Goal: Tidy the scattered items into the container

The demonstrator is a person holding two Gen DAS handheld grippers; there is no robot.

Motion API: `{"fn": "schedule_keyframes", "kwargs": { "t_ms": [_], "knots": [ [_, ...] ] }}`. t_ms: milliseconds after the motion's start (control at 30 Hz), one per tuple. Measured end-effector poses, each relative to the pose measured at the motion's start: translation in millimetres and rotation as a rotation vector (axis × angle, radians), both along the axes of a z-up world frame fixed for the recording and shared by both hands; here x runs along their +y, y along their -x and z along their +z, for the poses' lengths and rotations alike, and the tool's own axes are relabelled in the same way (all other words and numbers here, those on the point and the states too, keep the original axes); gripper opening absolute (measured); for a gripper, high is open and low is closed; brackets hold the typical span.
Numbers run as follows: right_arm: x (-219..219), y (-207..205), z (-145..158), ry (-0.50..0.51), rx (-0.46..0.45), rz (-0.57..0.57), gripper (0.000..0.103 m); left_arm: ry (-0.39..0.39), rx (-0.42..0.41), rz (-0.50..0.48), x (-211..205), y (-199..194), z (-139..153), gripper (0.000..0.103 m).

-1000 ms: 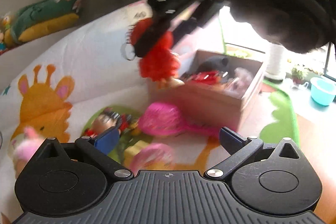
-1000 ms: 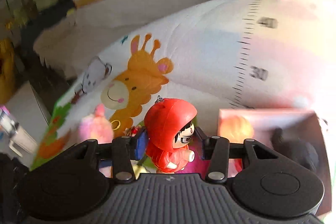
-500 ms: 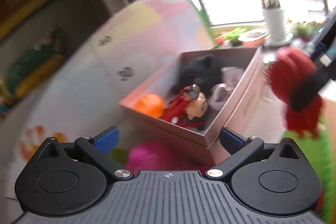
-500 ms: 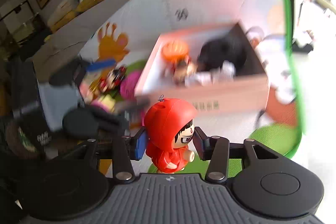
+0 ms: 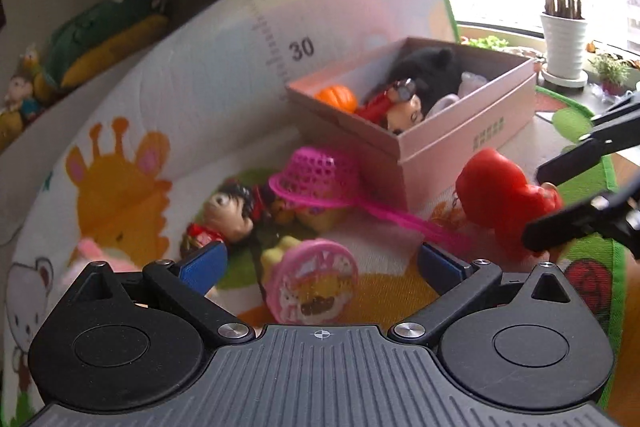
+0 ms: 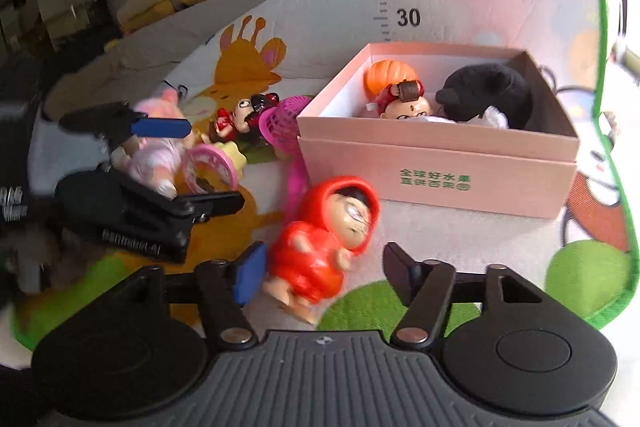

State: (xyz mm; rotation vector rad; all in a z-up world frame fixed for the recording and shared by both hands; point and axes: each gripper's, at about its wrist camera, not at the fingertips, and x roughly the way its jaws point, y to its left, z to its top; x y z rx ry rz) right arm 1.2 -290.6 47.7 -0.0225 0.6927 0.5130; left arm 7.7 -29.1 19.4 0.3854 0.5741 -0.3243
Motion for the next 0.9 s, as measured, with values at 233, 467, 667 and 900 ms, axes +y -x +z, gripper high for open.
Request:
{"fn": "schedule_keyframes", "kwargs": {
  "t_ms": [233,467,667,900],
  "knots": [
    [-2.5,16.0,0.5,0.052,-0.087,-0.014,0.083,0.098,0.078,0.028,4.0,-14.5,-8.8,0.103],
    [5.7,4.3,-6.3,0.004,-0.052,-0.03,0.084,0.097,0.062,0.031,7.0,-12.2,-9.0,0.07],
    [8.9,-1.1,-11.7,-0.005,-0.034,-0.036,0.078,0.143,0.092,0.008,13.6,-1.5,-3.6,0.062],
    [7.5,2.2,-14.6,0.0,-0.012,-0.011,0.049,0.131,0.095,-0.046,6.4,21.2,-3.3,0.064]
  ]
}}
